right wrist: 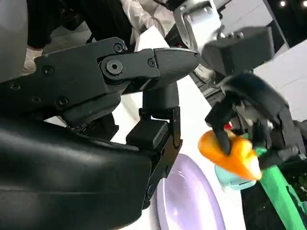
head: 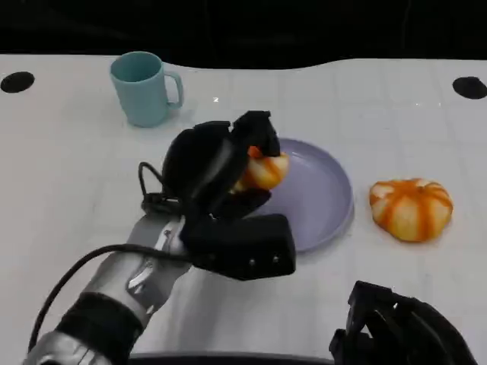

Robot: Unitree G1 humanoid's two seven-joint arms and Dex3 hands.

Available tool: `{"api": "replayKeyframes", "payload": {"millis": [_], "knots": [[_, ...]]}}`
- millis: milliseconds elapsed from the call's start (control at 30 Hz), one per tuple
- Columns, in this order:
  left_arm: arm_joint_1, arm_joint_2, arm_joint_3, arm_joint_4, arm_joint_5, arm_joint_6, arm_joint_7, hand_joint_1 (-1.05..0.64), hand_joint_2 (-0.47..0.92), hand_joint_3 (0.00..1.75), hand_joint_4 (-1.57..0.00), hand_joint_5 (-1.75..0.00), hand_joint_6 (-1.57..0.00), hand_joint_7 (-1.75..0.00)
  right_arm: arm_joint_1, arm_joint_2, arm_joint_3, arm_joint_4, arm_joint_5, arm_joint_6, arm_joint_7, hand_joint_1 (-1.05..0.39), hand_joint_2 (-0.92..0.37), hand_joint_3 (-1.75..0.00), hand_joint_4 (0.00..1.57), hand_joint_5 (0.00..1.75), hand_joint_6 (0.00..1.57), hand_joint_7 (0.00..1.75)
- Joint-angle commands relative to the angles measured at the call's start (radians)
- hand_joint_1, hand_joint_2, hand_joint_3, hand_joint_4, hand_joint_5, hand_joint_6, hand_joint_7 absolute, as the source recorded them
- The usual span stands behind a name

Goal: Grasp the bread from the table and place it into the plate.

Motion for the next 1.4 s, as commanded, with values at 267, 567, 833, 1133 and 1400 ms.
{"api": "replayKeyframes", "payload": {"millis": [267, 567, 833, 1133, 1400], "knots": [[-0.163, -0.073, -0.031, 0.289, -0.018, -0.054, -0.007, -0.17, 0.52, 1.02, -0.92, -1.75, -0.69, -1.75, 0.006, 0.002, 0.014, -0.012, -0.013, -0.014, -0.01, -0.71, -0.92, -0.25, 0.85, 1.62, 0.78, 1.36], [-0.219, -0.046, -0.078, 0.289, -0.001, 0.017, -0.223, -0.41, 0.91, 0.12, -0.59, -0.89, -0.63, -0.15, 0.008, 0.004, 0.021, -0.025, -0.024, -0.01, -0.026, -0.72, -0.92, -0.24, 0.85, 1.62, 0.78, 1.4], [-0.199, 0.011, -0.093, 0.169, 0.0, 0.093, -0.417, -0.79, 0.92, 0.22, -0.32, -0.24, -0.22, 0.0, 0.005, 0.006, 0.022, -0.017, -0.021, -0.012, -0.023, -0.73, -0.92, -0.23, 0.87, 1.6, 0.79, 1.4], [-0.144, 0.043, -0.097, 0.072, -0.009, 0.108, -0.446, -0.87, 0.92, 0.3, -0.34, -0.19, -0.18, 0.0, 0.001, 0.004, 0.015, -0.014, -0.017, -0.012, -0.023, -0.73, -0.92, -0.23, 0.87, 1.6, 0.77, 1.42], [0.019, 0.095, -0.011, -0.142, -0.099, 0.032, -0.401, -0.73, 0.92, 0.27, -0.53, -0.28, -0.35, -0.07, 0.01, -0.001, 0.013, -0.036, -0.01, -0.004, -0.022, -0.72, -0.92, -0.24, 0.87, 1.6, 0.78, 1.41]]}}
